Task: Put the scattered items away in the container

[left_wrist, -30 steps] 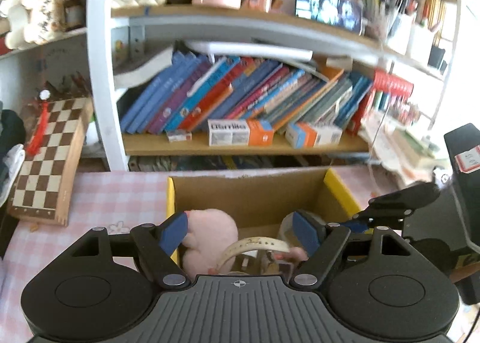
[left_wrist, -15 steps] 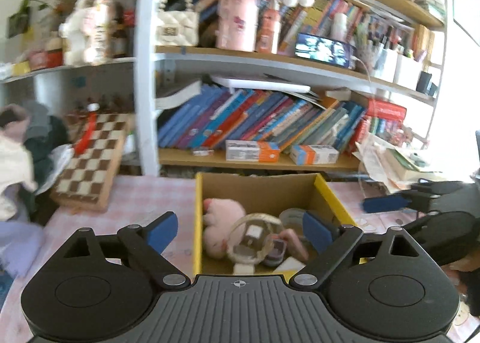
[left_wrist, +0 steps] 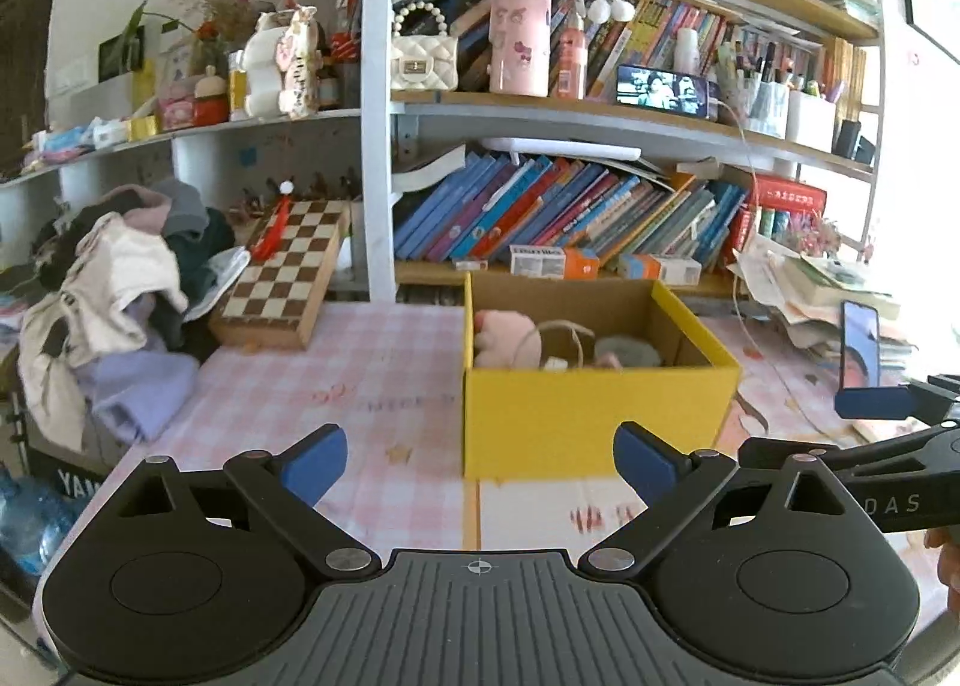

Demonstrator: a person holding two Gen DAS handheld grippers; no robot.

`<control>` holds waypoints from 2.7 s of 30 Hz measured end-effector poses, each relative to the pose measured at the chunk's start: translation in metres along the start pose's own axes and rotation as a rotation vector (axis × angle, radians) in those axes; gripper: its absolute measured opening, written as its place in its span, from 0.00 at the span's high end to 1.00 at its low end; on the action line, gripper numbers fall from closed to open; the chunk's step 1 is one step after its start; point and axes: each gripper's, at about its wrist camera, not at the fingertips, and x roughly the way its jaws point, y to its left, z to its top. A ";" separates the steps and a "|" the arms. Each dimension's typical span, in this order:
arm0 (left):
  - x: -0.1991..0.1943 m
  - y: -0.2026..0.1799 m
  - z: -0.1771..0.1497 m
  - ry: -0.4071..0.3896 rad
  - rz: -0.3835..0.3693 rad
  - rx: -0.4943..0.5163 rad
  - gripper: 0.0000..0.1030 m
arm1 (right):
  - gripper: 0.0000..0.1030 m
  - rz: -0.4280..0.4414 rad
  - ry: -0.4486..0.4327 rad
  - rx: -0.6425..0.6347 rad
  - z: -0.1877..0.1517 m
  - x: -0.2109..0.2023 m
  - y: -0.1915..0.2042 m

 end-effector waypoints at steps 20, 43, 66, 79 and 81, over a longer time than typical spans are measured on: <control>-0.060 -0.005 -0.065 0.043 0.055 0.044 0.01 | 0.03 -0.144 0.043 0.105 -0.088 -0.061 0.040; -0.055 -0.028 -0.073 0.076 0.045 0.083 0.00 | 0.00 -0.151 0.051 0.085 -0.094 -0.075 0.028; -0.057 -0.030 -0.079 0.120 0.003 0.117 0.00 | 0.00 -0.144 0.059 0.092 -0.100 -0.080 0.033; -0.056 -0.025 -0.081 0.138 -0.001 0.085 0.00 | 0.00 -0.147 0.074 0.074 -0.100 -0.079 0.038; -0.057 -0.025 -0.081 0.133 -0.001 0.088 0.00 | 0.00 -0.148 0.077 0.076 -0.101 -0.079 0.038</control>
